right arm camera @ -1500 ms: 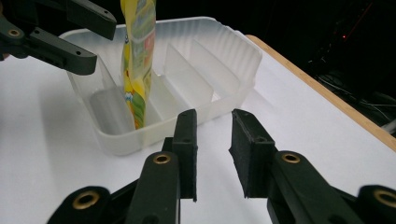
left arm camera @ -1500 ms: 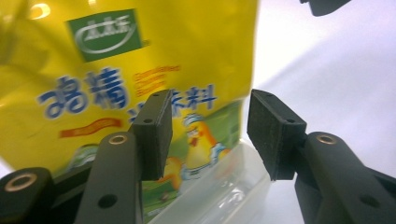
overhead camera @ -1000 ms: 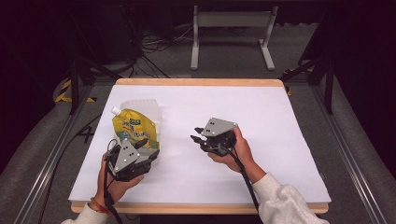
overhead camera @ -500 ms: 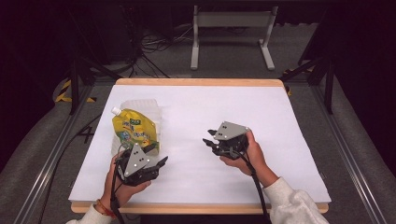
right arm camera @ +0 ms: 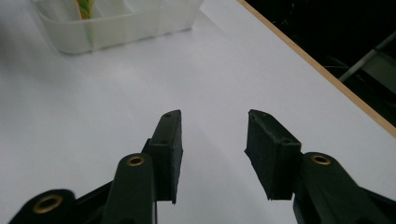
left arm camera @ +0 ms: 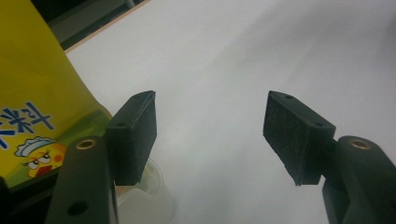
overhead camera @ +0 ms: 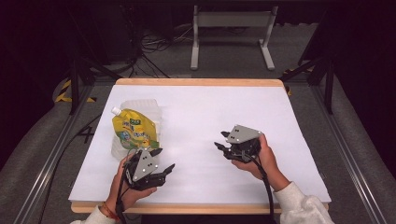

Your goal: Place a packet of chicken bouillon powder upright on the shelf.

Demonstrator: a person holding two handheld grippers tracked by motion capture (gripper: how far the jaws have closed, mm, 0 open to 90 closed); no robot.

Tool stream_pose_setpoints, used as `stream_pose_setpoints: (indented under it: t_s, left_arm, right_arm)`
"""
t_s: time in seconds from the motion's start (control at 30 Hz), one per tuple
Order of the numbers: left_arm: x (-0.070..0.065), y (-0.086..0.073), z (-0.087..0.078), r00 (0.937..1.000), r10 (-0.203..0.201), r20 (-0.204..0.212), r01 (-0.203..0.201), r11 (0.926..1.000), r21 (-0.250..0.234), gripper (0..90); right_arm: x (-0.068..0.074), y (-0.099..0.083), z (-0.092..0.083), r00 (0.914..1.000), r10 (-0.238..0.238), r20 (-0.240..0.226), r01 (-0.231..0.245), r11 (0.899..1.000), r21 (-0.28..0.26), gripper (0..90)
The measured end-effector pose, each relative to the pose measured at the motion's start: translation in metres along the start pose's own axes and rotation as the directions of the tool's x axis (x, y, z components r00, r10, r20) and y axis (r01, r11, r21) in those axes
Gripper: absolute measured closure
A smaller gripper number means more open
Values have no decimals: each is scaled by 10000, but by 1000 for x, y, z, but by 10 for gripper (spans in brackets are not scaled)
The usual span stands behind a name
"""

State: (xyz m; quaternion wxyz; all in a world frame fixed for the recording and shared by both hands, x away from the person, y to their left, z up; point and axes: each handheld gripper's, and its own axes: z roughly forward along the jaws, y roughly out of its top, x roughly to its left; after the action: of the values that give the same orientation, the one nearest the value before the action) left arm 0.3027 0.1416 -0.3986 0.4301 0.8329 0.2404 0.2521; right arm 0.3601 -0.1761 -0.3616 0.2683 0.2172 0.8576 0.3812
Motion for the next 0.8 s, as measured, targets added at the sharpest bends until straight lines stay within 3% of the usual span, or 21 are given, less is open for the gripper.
stream_pose_setpoints:
  t_s: [0.43, 0.7, 0.8]
  left_arm:
    - [-16, -5, 13, 9984, 353, 440, -373, 9983, 439, 279]
    - [-22, -10, 19, 9959, 503, 751, -563, 9952, 797, 229]
    - [-25, -12, 22, 9954, 421, 861, -502, 9942, 949, 215]
  right_arm:
    - [-1, -31, -18, 9972, -447, 607, 415, 9977, 535, 465]
    - [-3, -54, -28, 9957, -433, 815, 365, 9958, 837, 412]
    - [-6, -71, -35, 9947, -298, 984, 201, 9949, 985, 373]
